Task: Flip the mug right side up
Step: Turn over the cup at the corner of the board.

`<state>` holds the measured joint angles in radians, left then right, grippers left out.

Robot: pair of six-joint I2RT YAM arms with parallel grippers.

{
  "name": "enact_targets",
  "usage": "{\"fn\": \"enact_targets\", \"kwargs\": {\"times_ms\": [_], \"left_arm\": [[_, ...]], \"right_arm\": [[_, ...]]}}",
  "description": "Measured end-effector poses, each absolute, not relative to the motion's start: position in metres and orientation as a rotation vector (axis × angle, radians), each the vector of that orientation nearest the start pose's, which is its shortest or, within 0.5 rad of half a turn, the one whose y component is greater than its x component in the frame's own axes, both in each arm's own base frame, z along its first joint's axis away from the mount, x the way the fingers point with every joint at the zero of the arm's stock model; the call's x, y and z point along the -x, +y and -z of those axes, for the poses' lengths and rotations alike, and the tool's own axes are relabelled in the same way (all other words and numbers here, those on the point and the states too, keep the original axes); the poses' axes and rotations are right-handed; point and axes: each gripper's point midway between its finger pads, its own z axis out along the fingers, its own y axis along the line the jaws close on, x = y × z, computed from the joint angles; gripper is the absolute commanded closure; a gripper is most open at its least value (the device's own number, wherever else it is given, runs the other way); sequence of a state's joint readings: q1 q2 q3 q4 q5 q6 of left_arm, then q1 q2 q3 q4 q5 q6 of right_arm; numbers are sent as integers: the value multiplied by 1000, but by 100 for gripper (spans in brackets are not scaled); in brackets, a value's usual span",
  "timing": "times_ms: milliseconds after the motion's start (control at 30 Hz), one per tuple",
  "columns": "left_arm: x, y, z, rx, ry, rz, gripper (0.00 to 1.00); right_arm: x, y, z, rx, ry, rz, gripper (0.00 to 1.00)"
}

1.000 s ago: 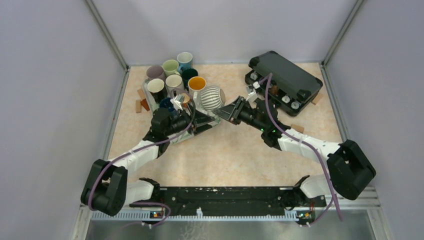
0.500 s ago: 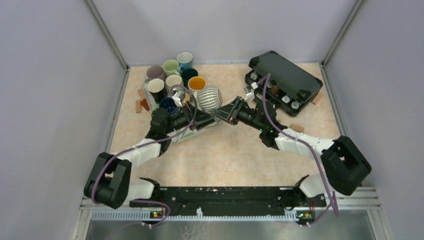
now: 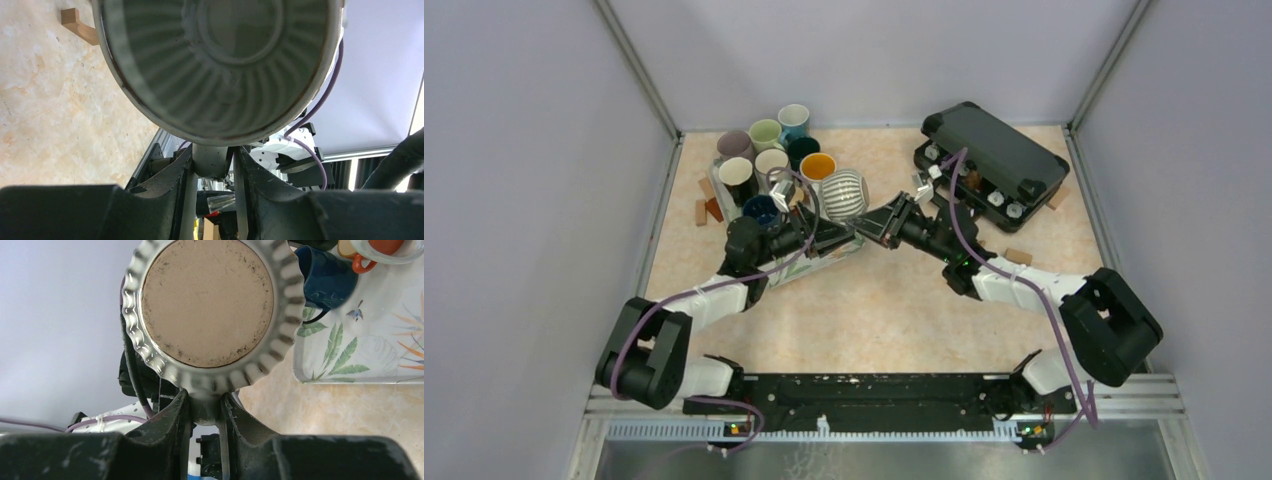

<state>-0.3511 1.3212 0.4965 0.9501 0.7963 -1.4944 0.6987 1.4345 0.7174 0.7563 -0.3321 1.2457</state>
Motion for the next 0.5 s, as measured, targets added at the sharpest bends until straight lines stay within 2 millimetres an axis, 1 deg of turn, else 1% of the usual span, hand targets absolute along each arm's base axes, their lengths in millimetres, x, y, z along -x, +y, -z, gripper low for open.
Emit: {"fn": "enact_targets", "kwargs": {"times_ms": [167, 333, 500], "left_arm": [[-259, -259, -250, 234, 1845, 1975, 72], [-258, -259, -252, 229, 1837, 1981, 81], [-258, -260, -251, 222, 1840, 1982, 93]], "right_arm": [[-273, 352, -257, -193, 1817, -1738, 100], [-272, 351, -258, -197, 1807, -1748, 100], [-272, 350, -257, -200, 1805, -1753, 100]]}}
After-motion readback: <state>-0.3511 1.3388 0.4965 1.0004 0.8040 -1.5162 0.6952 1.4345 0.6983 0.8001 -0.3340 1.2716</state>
